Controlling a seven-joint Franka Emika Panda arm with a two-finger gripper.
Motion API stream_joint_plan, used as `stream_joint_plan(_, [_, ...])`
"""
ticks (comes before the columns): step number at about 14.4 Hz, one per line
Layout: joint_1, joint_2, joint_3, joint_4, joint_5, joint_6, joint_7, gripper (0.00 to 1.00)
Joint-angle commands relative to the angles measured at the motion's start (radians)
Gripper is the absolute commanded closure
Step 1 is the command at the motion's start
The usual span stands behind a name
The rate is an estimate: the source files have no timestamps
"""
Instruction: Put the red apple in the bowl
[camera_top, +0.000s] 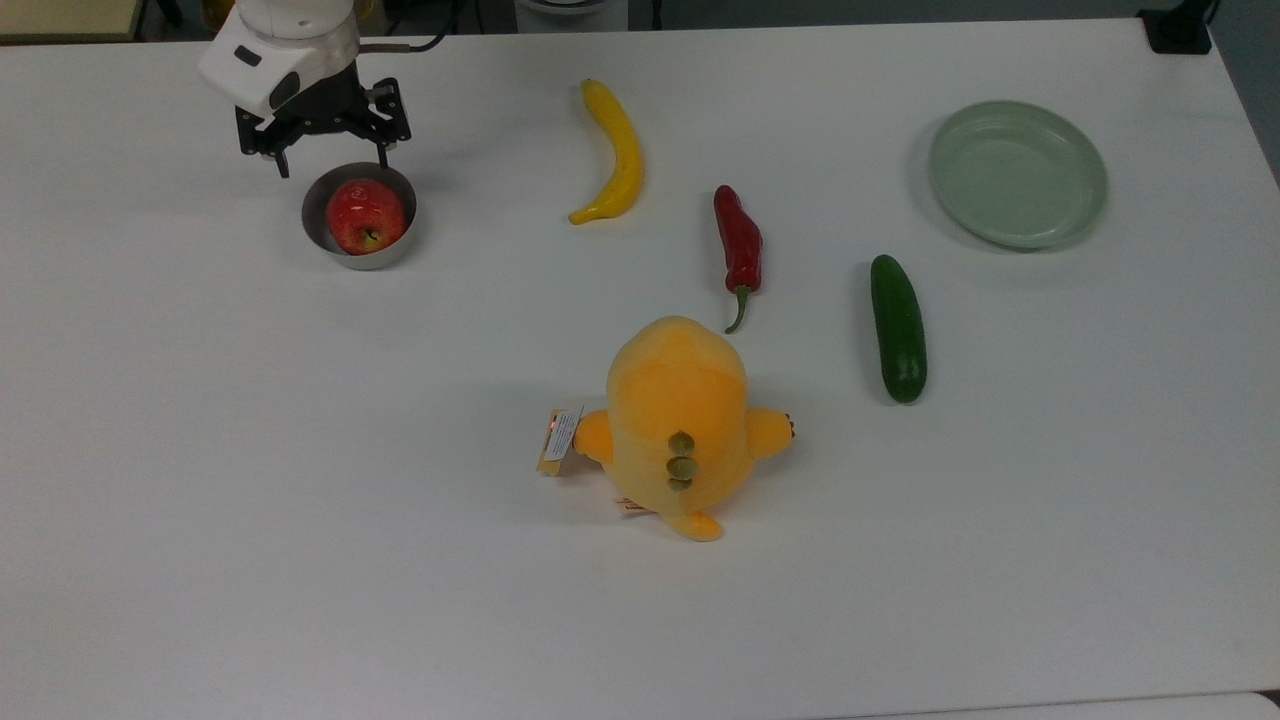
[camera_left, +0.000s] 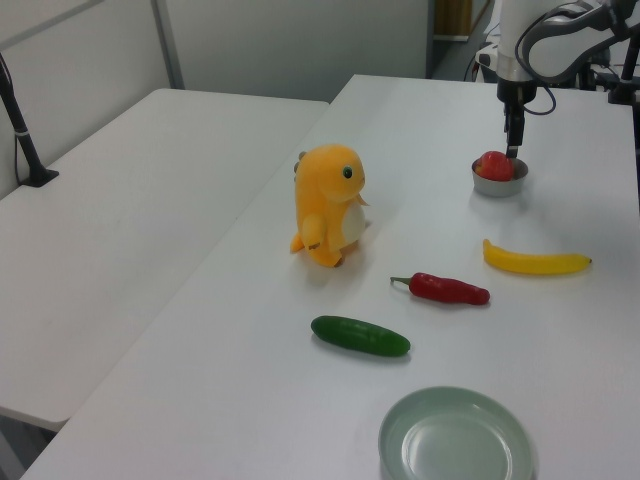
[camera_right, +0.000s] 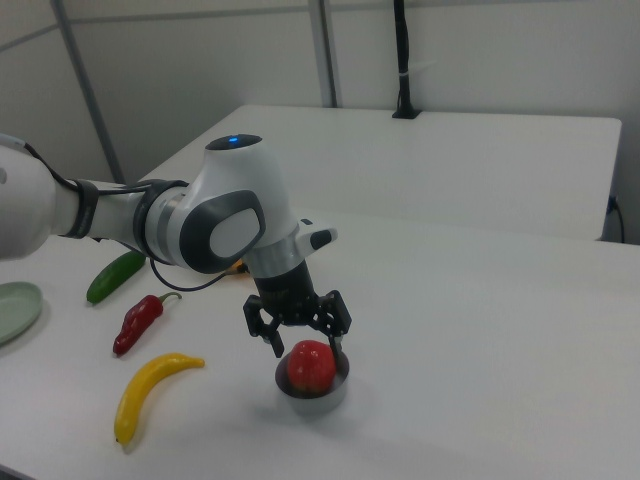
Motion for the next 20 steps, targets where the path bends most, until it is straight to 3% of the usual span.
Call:
stream_joint_plan(1, [0.012, -0.066, 0.001, 0.01, 0.015, -0.105, 0.051, 0.0])
stream_joint_plan(4, [0.058, -0.115, 0.001, 0.059, 0.073, -0.18, 0.225, 0.0])
stream_joint_plan(8, [0.094, -0.113, 0.072, 0.27, 0.124, -0.34, 0.422, 0.0])
stream_joint_plan(11, [0.11, -0.115, 0.118, 0.352, 0.177, -0.394, 0.521, 0.0])
stream_joint_plan(15, [0.202, -0.109, 0.121, 0.37, 0.183, -0.422, 0.566, 0.0])
stream_joint_plan(20, [0.21, -0.081, 0.123, 0.361, 0.226, -0.419, 0.549, 0.0])
